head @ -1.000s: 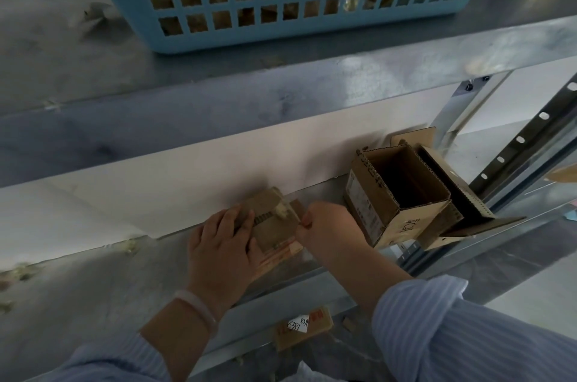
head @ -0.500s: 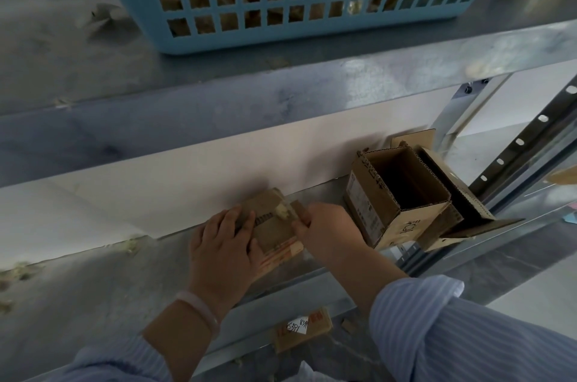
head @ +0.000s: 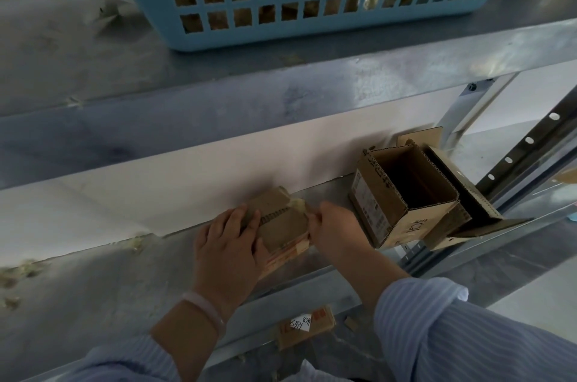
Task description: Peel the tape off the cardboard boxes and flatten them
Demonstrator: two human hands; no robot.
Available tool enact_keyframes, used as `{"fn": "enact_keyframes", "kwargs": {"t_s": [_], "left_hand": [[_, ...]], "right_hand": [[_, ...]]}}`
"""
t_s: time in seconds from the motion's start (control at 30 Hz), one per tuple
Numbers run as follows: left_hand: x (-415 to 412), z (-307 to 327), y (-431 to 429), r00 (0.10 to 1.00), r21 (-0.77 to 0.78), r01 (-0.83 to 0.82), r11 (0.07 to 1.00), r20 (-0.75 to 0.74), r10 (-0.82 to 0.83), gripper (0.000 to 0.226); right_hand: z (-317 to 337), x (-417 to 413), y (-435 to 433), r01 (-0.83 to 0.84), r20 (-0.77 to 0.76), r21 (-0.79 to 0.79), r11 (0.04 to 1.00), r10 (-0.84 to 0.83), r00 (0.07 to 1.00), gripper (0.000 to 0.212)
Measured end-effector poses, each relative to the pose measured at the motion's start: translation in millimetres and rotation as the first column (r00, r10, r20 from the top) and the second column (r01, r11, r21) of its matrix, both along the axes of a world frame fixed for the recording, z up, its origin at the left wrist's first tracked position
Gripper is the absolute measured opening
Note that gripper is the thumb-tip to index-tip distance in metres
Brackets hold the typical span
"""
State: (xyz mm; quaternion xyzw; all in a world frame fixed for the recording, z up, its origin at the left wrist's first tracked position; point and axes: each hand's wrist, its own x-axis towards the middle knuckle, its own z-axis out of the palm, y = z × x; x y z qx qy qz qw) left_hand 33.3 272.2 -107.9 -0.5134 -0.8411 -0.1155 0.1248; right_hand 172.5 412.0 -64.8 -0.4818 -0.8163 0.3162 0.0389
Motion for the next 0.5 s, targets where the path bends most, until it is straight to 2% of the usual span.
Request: {"fn": "enact_keyframes", "kwargs": {"t_s": [0.23,0.4,0.5], "left_hand": [[0,0,1,1.000,-0.007,-0.008,1.000,0.012,0.008,0.047],[-1,1,2,0.999,-0.034,-0.020,0.999,0.025,0.020,0.048],[-2,2,1,0.999,-0.042,-0.021,0.999,0.045,0.023,0.048]], "right_hand": [[-5,-3,12,0.111,-0.102,-0.274,0.955,-0.144,0.984,0.019],[-5,5,7,0.062,-0.125,-0.154,0.986,-0.082,0.989,0.027],[-11,10,5,0.080,-0.238,-0.268,0.960,-0.146,0.960,0.019]]}}
